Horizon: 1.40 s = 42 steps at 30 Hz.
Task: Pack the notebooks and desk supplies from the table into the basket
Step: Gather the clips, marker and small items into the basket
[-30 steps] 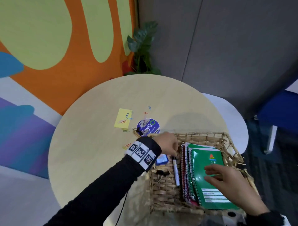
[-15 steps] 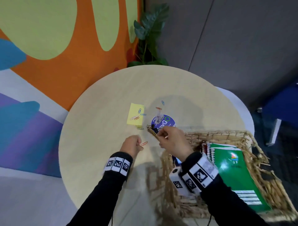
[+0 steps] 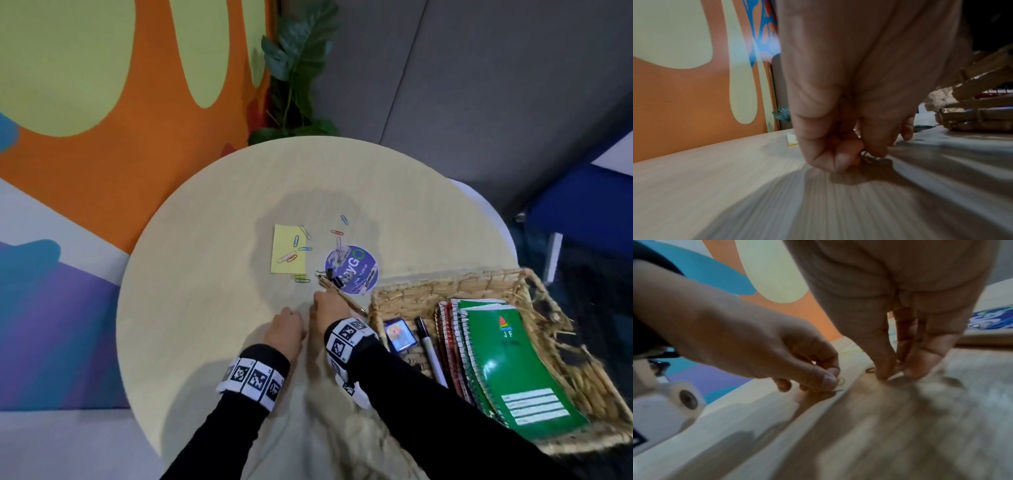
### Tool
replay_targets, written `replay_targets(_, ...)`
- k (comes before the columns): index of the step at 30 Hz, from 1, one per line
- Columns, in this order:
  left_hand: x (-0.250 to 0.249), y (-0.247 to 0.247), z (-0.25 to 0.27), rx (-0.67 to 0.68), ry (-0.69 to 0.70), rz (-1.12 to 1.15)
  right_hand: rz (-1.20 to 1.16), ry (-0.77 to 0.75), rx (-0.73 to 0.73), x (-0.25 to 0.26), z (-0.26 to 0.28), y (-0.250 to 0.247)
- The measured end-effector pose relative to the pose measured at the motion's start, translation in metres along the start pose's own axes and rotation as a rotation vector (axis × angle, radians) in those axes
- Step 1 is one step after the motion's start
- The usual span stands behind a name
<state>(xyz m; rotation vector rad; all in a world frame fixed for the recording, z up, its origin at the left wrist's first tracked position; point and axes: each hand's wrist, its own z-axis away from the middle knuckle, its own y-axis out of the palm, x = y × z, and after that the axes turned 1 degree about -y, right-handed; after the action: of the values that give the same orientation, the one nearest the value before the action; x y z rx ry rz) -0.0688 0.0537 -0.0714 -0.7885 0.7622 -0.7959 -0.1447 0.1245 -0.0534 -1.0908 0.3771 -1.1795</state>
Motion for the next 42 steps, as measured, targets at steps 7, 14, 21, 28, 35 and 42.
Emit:
replay_targets(7, 0.025, 0.006, 0.021, -0.065, 0.03, 0.197, 0.103, -0.019, 0.058, -0.006, -0.003, -0.001)
replay_targets(14, 0.028, 0.008, 0.04, -0.102, -0.026, 0.29, 0.022, -0.03, 0.085, 0.002, 0.018, -0.027)
replay_targets(21, -0.007, -0.015, 0.057, -0.203, 0.075, 0.462, -0.01, -0.234, 0.037, -0.08, 0.105, -0.112)
replay_targets(28, -0.078, -0.049, 0.081, -0.257, 0.289, 0.553, 0.507, -0.218, 0.511, -0.138, 0.114, -0.07)
replay_targets(35, -0.129, -0.046, 0.11, -0.128, 0.437, 0.331, 0.618, -0.32, 0.468, -0.139, 0.1, -0.04)
replay_targets(42, -0.179, -0.018, 0.095, 0.175, 0.492, -0.172, 0.131, -0.178, 0.101, -0.187, 0.12, -0.108)
